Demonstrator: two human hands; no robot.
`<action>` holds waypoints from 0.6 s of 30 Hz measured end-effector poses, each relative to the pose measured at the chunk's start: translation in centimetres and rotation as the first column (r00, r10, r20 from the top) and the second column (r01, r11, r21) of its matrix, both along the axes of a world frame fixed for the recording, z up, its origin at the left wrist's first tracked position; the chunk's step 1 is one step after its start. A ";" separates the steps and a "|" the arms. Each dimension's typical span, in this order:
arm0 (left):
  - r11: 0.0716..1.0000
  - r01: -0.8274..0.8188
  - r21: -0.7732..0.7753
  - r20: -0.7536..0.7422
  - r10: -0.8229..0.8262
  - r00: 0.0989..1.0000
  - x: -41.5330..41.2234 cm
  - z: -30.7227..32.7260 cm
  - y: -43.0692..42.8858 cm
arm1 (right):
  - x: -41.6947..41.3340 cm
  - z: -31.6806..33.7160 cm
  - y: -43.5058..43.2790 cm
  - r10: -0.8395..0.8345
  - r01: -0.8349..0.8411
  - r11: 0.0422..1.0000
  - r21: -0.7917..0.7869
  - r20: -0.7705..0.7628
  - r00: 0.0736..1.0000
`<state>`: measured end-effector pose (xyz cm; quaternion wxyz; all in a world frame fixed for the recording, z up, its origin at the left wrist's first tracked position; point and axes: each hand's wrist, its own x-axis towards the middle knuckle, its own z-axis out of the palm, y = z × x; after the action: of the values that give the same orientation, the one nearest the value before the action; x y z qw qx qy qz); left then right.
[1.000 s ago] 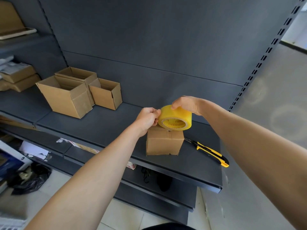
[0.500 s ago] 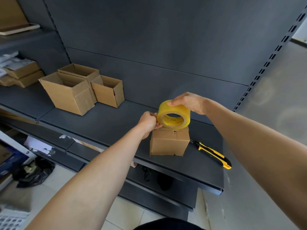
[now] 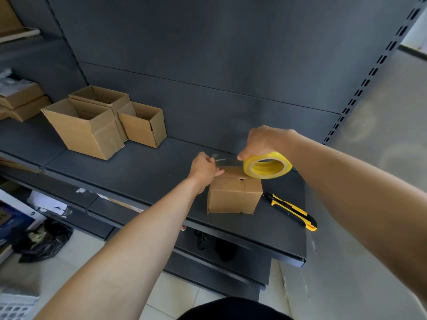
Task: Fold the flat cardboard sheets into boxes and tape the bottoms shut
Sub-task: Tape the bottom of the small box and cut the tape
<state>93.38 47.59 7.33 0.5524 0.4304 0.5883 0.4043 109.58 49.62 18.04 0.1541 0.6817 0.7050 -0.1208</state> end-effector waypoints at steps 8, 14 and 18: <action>0.992 -0.118 -0.046 0.274 0.126 0.953 -0.7 -0.6 -0.5 | -3.4 -1.8 0.2 0.148 -0.140 0.989 -0.049 0.287 0.947; 0.943 -0.231 -0.240 0.598 0.331 0.730 -1.9 -1.3 -1.2 | -6.2 -2.7 0.6 0.222 -0.214 0.975 -0.064 0.380 0.898; 0.939 -0.225 -0.258 0.533 0.333 0.778 -2.5 -2.5 -1.9 | -6.7 -3.1 0.7 0.227 -0.217 0.974 -0.070 0.395 0.890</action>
<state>90.92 45.69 4.79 0.6725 0.1462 0.4880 0.5368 102.85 50.31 14.95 0.3159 0.6052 0.7301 0.0311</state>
